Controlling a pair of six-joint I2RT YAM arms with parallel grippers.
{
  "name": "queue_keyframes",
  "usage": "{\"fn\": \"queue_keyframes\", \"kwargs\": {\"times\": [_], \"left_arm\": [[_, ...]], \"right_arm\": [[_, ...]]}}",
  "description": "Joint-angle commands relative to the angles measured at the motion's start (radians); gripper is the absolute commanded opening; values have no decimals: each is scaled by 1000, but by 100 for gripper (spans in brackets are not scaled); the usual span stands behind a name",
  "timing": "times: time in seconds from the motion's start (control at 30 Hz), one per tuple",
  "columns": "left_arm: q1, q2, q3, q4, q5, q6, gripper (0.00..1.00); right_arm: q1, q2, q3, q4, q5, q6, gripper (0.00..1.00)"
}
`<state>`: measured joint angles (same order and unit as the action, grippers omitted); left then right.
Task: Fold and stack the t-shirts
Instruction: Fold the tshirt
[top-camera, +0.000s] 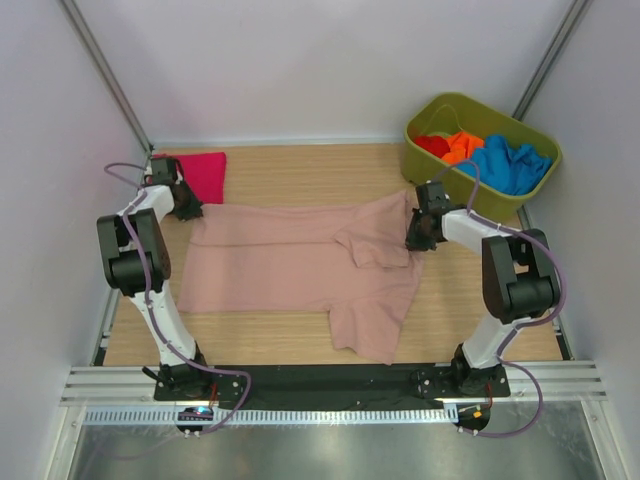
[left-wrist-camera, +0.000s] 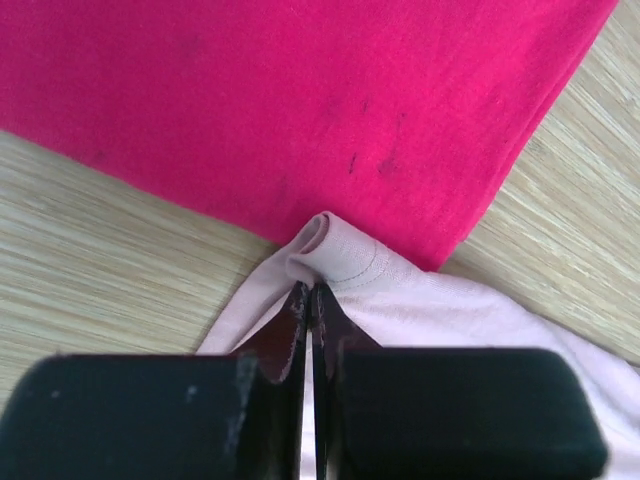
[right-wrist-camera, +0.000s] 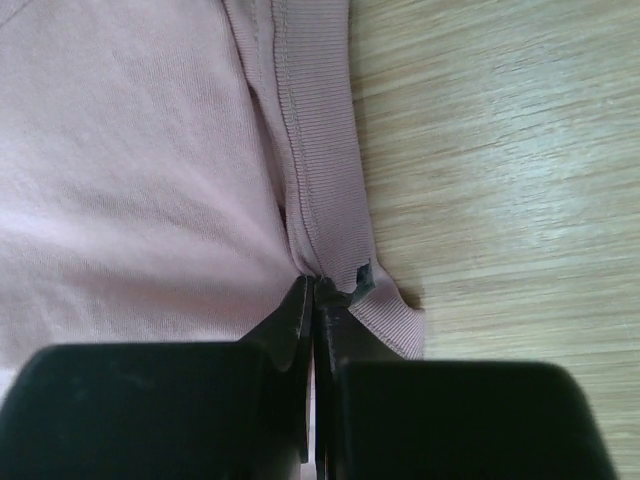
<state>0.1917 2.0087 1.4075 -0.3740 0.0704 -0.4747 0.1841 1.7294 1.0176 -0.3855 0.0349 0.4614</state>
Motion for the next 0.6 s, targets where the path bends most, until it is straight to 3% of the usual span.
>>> {"fn": "queue_keyframes", "kwargs": {"times": [0.0,0.13,0.37,0.47,0.5,0.57], "left_arm": [[0,-5,13,44,-33,-16,0],[2,16,37,-6,-139,-44,0],[0,32,70,-31,-139,-74,0],[2,3,70,-32,-129,-82,16],[0,-8,70,-34,-129,-84,31],[2,-49,74,-54,-135,-84,40]], "right_arm": [[6,-57,-16,20,32,10,1],[5,-79,-20,-12,137,5,1],[2,-105,-36,-16,163,2,1],[2,-116,-19,-25,134,2,12],[5,-122,-7,-39,134,2,19],[5,-154,33,-91,137,-6,24]]}}
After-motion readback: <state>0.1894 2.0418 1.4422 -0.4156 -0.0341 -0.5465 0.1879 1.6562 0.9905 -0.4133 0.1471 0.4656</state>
